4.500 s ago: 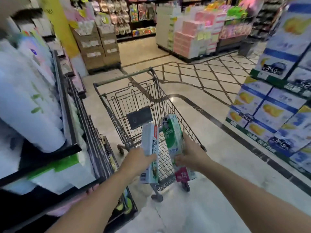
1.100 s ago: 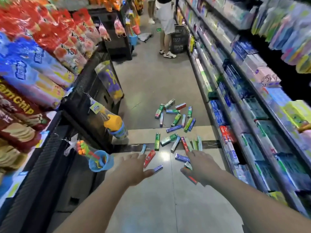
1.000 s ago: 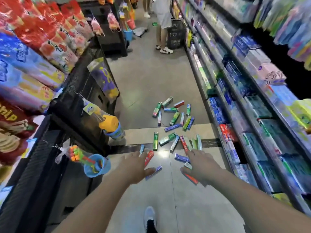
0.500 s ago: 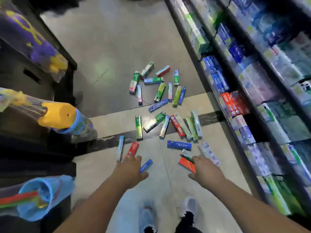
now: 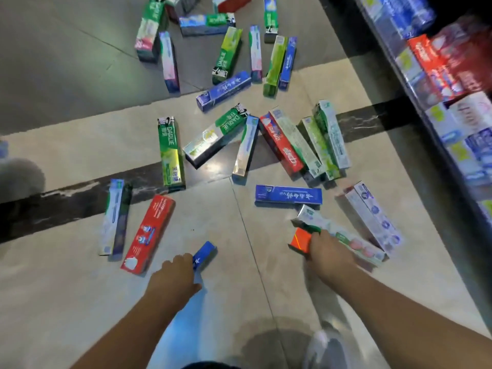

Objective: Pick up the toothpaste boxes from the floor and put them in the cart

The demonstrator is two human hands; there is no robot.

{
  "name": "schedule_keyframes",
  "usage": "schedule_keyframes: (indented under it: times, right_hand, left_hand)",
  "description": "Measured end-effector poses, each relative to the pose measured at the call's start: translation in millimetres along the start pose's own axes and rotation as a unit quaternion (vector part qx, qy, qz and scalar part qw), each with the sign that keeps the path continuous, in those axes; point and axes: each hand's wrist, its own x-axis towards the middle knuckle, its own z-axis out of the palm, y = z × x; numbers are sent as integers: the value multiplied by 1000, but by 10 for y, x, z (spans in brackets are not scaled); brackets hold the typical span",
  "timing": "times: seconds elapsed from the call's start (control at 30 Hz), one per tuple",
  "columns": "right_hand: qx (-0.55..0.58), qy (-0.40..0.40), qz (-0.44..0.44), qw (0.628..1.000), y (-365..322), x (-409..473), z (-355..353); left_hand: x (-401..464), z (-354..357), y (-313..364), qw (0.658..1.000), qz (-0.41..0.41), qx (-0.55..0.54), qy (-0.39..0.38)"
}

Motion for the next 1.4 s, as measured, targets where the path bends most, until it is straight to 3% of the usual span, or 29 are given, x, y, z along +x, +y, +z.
schedule_keyframes:
  times: [0.13, 0.27, 0.4, 0.5, 0.73, 0.93, 1.17, 1.4]
  right_hand:
    - [-71, 34, 11, 997, -69, 114, 291]
    - [-96, 27, -50, 994, -93, 63, 147]
    - [121, 34, -30, 992, -30, -438, -782]
    - [279, 81, -28, 956, 181, -1106, -1822]
    - [456, 171, -11, 874, 1079, -3439, -4063]
    - [563, 255, 24, 786, 1790, -5326, -5123]
    - [595, 363, 136, 704, 2431, -7204, -5121]
    - [635, 401, 280, 598, 3124, -8918, -3864]
  left_hand:
    - [175, 176, 13, 1000, -18, 4, 19]
    - [142, -68, 84, 997, -21, -68, 33]
    - [-344, -976, 254, 989, 2, -116, 95]
    - [-1049, -1949, 432, 981, 26, -134, 140]
    - [-3543, -4282, 907, 965, 127, -120, 197]
    - [-5474, -5573, 1337, 933, 261, -112, 222]
    - [-6995, -5988, 2315, 861, 448, -17, 240]
    - [-8291, -4987, 3893, 771, 604, 76, 189]
